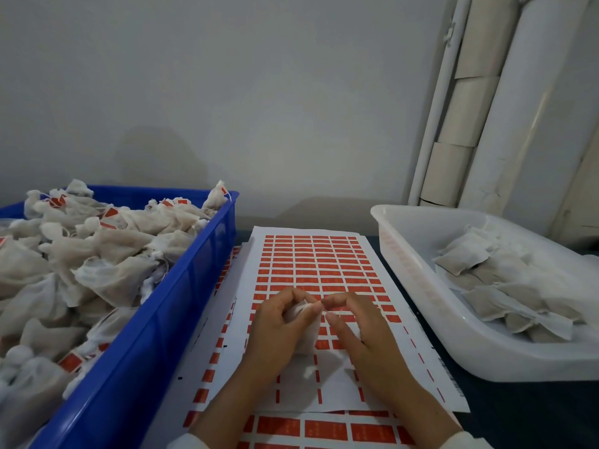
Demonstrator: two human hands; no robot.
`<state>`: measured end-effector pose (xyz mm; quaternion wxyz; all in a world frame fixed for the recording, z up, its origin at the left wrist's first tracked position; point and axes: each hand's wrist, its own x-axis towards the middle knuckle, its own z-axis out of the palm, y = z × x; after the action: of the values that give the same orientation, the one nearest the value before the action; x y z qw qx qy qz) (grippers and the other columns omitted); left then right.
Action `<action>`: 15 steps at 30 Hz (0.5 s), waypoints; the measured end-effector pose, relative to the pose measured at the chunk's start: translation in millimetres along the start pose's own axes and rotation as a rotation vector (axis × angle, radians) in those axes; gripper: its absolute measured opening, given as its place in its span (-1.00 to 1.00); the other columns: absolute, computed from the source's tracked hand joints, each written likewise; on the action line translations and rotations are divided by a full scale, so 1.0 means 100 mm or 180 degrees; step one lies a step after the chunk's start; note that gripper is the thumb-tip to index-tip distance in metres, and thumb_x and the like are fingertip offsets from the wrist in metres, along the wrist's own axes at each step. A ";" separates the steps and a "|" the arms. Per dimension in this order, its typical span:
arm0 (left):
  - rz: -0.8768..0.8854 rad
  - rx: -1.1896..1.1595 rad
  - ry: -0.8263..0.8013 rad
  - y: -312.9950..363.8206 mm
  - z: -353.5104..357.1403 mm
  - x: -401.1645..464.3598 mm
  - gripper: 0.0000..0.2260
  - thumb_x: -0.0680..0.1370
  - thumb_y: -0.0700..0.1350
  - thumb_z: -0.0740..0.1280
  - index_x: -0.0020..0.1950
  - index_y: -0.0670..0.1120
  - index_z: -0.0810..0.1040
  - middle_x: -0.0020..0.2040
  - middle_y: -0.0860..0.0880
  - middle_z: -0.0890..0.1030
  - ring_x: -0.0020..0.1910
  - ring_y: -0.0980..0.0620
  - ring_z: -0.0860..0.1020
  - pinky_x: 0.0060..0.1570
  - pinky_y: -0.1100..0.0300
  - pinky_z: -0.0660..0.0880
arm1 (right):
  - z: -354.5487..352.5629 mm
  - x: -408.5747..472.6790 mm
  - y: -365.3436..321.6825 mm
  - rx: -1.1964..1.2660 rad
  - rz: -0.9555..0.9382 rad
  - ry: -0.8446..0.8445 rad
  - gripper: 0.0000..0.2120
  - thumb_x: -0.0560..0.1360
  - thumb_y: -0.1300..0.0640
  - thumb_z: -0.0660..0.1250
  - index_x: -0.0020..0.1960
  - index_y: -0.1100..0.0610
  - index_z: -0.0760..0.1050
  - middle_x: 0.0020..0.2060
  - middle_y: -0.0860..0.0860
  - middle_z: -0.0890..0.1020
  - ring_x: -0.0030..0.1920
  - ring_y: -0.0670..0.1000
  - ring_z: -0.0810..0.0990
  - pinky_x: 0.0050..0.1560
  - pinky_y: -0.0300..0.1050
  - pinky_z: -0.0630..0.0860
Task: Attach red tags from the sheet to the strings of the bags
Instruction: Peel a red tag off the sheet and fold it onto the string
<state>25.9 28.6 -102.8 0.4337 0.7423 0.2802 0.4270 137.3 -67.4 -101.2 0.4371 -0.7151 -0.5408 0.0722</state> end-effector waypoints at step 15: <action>-0.0018 0.0455 -0.0490 0.00 0.03 -0.09 -0.84 0.41 0.14 0.39 -0.10 0.21 0.44 -0.14 0.33 0.49 -0.12 0.32 0.53 -0.33 0.57 0.41 | 0.01 0.03 0.08 0.0044 0.0004 0.0772 -0.85 0.46 -0.12 0.10 -0.06 -0.10 0.38 -0.14 -0.28 0.50 -0.11 -0.21 0.52 -0.07 -0.52 0.32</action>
<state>24.6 20.4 -106.9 0.4011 0.8012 0.2779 0.3464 143.4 -64.2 -106.3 0.5042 -0.7159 -0.4829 -0.0109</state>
